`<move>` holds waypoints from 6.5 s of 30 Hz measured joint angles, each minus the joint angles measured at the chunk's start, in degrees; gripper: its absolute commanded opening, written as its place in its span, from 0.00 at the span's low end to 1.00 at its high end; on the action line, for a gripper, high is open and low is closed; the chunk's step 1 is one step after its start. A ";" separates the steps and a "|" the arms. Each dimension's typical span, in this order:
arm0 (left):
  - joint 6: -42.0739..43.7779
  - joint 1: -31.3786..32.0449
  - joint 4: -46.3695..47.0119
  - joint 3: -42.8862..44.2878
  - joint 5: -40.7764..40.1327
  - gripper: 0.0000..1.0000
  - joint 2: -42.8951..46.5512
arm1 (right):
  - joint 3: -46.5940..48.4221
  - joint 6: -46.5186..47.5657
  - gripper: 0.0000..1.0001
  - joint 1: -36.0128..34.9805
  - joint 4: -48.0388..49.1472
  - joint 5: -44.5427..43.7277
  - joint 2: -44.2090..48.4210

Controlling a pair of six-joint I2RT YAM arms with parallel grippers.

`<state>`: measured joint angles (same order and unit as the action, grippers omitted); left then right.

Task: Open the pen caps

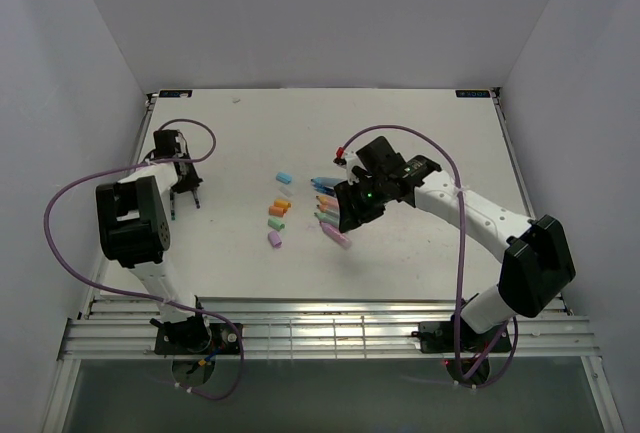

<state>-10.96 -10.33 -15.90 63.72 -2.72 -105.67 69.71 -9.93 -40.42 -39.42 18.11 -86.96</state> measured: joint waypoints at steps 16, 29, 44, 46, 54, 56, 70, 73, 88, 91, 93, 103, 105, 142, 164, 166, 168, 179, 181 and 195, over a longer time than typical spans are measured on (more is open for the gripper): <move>-12.74 6.60 -5.22 0.22 12.72 0.00 19.23 | -0.17 -5.88 0.51 3.34 -0.07 2.49 2.62; -26.75 28.63 -5.03 -3.17 18.16 0.00 30.86 | 2.60 -11.89 0.51 6.93 4.15 12.20 2.60; -35.47 41.03 -3.23 -5.90 17.49 0.00 33.88 | -2.86 -21.90 0.56 8.17 20.50 22.64 4.04; -36.59 42.03 -3.13 -5.90 16.96 0.00 33.86 | -3.41 -23.30 0.56 8.17 22.53 23.28 4.04; -42.80 46.18 -1.99 -5.88 13.00 0.00 33.73 | -7.39 -29.68 0.54 8.15 31.93 25.07 4.04; -44.06 46.64 -1.77 -5.86 12.13 0.00 33.73 | -7.54 -30.56 0.52 8.09 33.29 25.20 4.04; -49.20 46.84 -0.31 -5.81 9.16 0.00 33.70 | -9.86 -34.73 0.39 6.82 40.30 25.59 3.30; -49.99 46.84 0.09 -5.79 9.11 0.00 33.70 | -10.38 -34.75 0.37 6.54 40.81 25.62 3.04; -49.40 47.30 0.79 -5.66 7.78 0.36 33.16 | -9.14 -34.42 0.08 6.60 39.47 25.97 0.96; -48.94 47.50 0.66 -5.60 6.80 0.40 33.24 | -9.53 -34.47 0.08 6.60 39.36 26.23 1.46; -48.26 47.50 0.33 -5.25 6.16 0.40 33.24 | -10.12 -34.58 0.08 6.58 39.12 27.10 2.34; -45.75 47.98 -0.90 -1.40 7.13 0.38 31.58 | -14.25 -34.93 0.08 7.08 39.80 27.47 8.04; -45.48 48.06 -0.92 -1.16 7.74 0.36 31.06 | -14.93 -34.95 0.08 7.15 39.91 27.28 8.39; -48.46 47.30 4.42 -4.76 7.23 0.36 31.98 | -16.15 -37.55 0.08 6.27 40.04 33.07 8.66; -50.10 47.39 -3.21 1.20 5.60 0.00 26.95 | -12.15 -24.37 0.08 5.49 25.94 24.35 8.90; -50.77 46.45 -5.40 3.26 6.82 0.00 24.41 | -11.32 -20.55 0.08 5.03 22.56 19.67 9.25; -51.45 45.24 -7.32 4.33 8.61 0.00 22.21 | -11.17 -17.11 0.08 3.85 20.13 13.84 9.73; -48.11 34.42 -8.96 11.61 2.56 0.00 19.26 | -14.32 -8.44 0.08 -3.52 0.59 0.22 10.84; -47.25 34.60 -9.14 9.86 2.56 0.00 21.31 | -13.86 -7.37 0.08 -3.48 0.33 0.20 9.64; -49.64 34.88 -25.70 -19.41 3.23 0.00 47.34 | -9.75 -1.33 0.08 -4.90 2.78 1.57 -6.08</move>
<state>-60.60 24.56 -41.60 44.31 0.51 -58.33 59.96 -11.27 -45.32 -36.64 19.68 -93.03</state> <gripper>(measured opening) 0.244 0.167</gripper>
